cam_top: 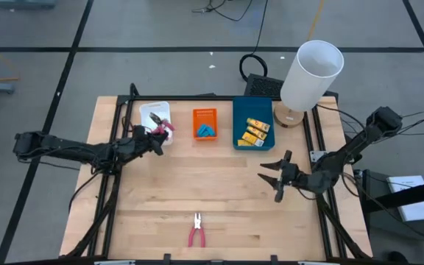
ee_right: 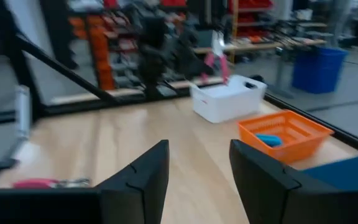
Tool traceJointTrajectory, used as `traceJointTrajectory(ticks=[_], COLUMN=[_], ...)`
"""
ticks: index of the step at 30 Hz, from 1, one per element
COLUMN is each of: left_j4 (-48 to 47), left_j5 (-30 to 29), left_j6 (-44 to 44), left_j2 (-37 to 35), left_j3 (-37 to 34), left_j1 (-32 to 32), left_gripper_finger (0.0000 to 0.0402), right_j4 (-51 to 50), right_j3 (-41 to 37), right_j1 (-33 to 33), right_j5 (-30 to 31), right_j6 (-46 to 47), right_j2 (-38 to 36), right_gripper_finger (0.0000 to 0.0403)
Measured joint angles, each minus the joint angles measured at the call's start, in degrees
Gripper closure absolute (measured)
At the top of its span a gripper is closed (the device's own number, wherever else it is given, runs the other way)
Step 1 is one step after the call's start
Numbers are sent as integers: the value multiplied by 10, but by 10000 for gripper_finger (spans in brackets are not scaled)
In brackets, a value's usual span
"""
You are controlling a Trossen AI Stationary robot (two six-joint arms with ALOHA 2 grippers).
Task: Pick & Place School Supplies
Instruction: Put the ticket punch into the white bin
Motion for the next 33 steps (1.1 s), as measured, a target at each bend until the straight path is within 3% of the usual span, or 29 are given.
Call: traceJointTrajectory(ticks=[6, 12, 23, 33], left_j4=[1, -13, -45, -46], left_j5=[-6, -3, 107, 174], left_j6=[6, 20, -4, -1], left_j2=[-23, -27, -26, -26], left_j3=[-15, -15, -15, -15], left_j1=[27, 57, 127, 183], left_gripper_finger=[316, 316, 316, 316], right_j4=[128, 148, 168, 317], right_j3=[-59, -76, -118, -216], right_j1=[0, 0, 0, 0], right_j5=[-18, -18, -148, -150], right_j6=[-56, -73, -25, 19], right_j2=[-10, -12, -18, -19], right_gripper_finger=[243, 243, 245, 245])
